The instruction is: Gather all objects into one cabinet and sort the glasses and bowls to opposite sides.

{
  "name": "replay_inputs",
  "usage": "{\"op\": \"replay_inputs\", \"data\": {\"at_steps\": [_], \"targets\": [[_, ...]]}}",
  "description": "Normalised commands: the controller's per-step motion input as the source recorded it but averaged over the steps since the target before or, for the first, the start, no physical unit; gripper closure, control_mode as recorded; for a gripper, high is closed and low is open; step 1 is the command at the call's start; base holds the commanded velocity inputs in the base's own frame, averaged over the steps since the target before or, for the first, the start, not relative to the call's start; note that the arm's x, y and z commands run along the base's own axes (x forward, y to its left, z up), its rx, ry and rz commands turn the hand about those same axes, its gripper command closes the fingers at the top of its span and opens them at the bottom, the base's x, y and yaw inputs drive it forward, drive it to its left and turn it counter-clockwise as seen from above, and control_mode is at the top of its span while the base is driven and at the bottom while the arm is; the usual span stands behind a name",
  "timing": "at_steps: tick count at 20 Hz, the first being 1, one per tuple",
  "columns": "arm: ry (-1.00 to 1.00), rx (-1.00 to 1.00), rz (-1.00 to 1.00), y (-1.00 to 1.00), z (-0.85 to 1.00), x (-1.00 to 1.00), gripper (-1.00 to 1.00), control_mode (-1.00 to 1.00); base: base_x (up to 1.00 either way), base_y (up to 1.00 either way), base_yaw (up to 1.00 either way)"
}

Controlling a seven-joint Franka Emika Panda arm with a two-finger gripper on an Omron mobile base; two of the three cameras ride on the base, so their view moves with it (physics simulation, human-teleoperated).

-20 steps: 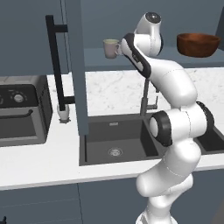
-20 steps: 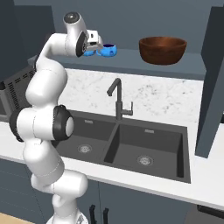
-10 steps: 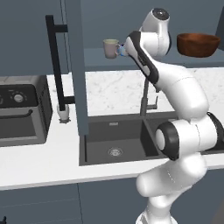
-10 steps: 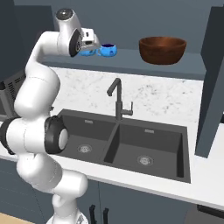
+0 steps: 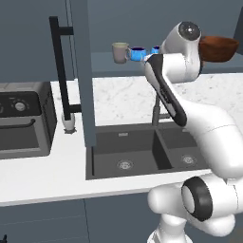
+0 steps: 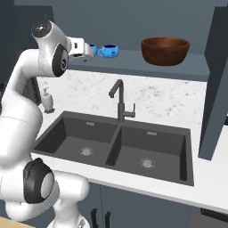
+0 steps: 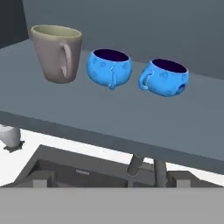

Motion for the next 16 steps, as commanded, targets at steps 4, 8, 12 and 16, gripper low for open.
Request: {"op": "replay_inputs", "data": {"at_steps": [4, 8, 12, 16], "targets": [[-0.23, 0.02, -0.2, 0.0, 0.0, -1.0, -1.0, -1.0, 0.0, 0.0, 0.0], [-0.28, 0.01, -0.19, 0.0, 0.0, -1.0, -1.0, -1.0, 0.0, 0.0, 0.0], [-0.3, 0.0, -0.18, 0.0, 0.0, -1.0, -1.0, -1.0, 0.0, 0.0, 0.0], [-0.29, 0.0, -0.16, 0.0, 0.0, -1.0, -1.0, -1.0, 0.0, 0.0, 0.0]]}}
